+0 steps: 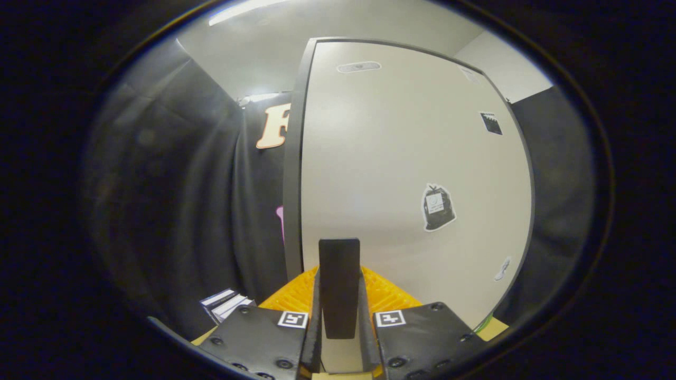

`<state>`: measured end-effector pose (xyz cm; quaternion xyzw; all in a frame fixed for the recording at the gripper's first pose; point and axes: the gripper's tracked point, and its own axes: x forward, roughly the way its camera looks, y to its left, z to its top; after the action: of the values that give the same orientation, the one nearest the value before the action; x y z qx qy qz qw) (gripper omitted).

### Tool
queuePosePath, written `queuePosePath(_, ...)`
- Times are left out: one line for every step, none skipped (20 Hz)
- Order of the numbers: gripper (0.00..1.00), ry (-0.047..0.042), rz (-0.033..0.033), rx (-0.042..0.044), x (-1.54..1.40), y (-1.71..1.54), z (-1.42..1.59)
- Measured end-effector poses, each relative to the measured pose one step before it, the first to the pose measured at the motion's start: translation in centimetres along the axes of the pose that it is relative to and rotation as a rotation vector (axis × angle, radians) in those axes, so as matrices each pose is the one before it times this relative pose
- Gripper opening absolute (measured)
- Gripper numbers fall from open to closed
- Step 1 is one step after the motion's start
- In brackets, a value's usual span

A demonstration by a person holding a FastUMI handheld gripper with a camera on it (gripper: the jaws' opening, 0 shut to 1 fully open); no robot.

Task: Open the shoe cabinet door, grab the shoes and put them into the shoe cabinet, then close the shoe cabinet door.

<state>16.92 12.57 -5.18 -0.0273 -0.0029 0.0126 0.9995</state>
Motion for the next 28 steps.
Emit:
queuePosePath(0.29,0.00171,-0.00148,-0.00270,-0.080,0.064,-0.047)
queuePosePath(0.23,0.00246,0.00293,0.00095,-0.155,-0.037,0.080)
queuePosePath(0.23,0.00285,0.00506,0.00302,-0.064,0.036,-0.091)
queuePosePath(0.23,0.00301,0.00782,0.00400,-0.263,0.016,0.089)
queuePosePath(0.23,0.00539,0.00897,0.00425,-0.168,-0.041,-0.027)
queuePosePath(0.23,0.00173,0.01036,0.00206,-0.317,-0.059,0.009)
queuePosePath(0.24,0.00294,0.01242,0.00018,-0.415,-0.008,-0.014)
queuePosePath(0.24,0.00107,0.01321,0.00039,-0.592,-0.028,0.074)
queuePosePath(0.24,0.00090,0.01273,-0.00101,-0.728,-0.139,0.015)
queuePosePath(0.24,0.00164,0.01136,-0.00403,-0.729,-0.086,0.088)
queuePosePath(0.24,-0.00041,0.01104,-0.00264,-0.830,-0.200,0.041)
queuePosePath(0.24,0.00116,0.01271,0.00012,-0.942,-0.173,0.027)
queuePosePath(0.24,0.00137,0.01661,0.00649,-0.884,-0.242,0.063)
queuePosePath(0.24,0.00340,0.01937,0.00971,-0.939,-0.187,0.105)
queuePosePath(0.23,0.00582,0.02011,0.00834,-1.033,-0.387,0.065)
queuePosePath(0.23,0.00627,0.01851,0.00598,-0.925,-0.421,0.155)
queuePosePath(0.23,0.00476,0.01935,0.00670,-0.818,-0.338,-0.025)
queuePosePath(0.23,0.00787,0.02089,0.00676,-1.003,-0.357,-0.036)
queuePosePath(0.23,0.00517,0.02030,0.00735,-1.206,-0.349,0.021)
queuePosePath(0.24,0.00785,0.01622,0.00308,-1.047,-0.461,0.062)
queuePosePath(0.23,0.00106,0.01148,-0.00084,-0.935,-0.467,0.105)
queuePosePath(0.23,-0.00079,0.00863,-0.00167,-0.944,-0.487,0.125)
queuePosePath(0.23,-0.00188,0.00807,-0.00114,-1.124,-0.592,0.116)
queuePosePath(0.23,0.00046,0.00531,-0.00078,-0.897,-0.557,0.063)
queuePosePath(0.23,-0.00117,0.00394,-0.00285,-0.955,-0.563,0.038)
queuePosePath(0.23,0.00239,0.00433,-0.00396,-1.124,-0.639,0.004)
queuePosePath(0.23,0.00146,0.00209,-0.00396,-0.754,-0.498,0.034)
queuePosePath(0.23,0.00079,-0.00242,-0.00220,-0.978,-0.682,0.071)
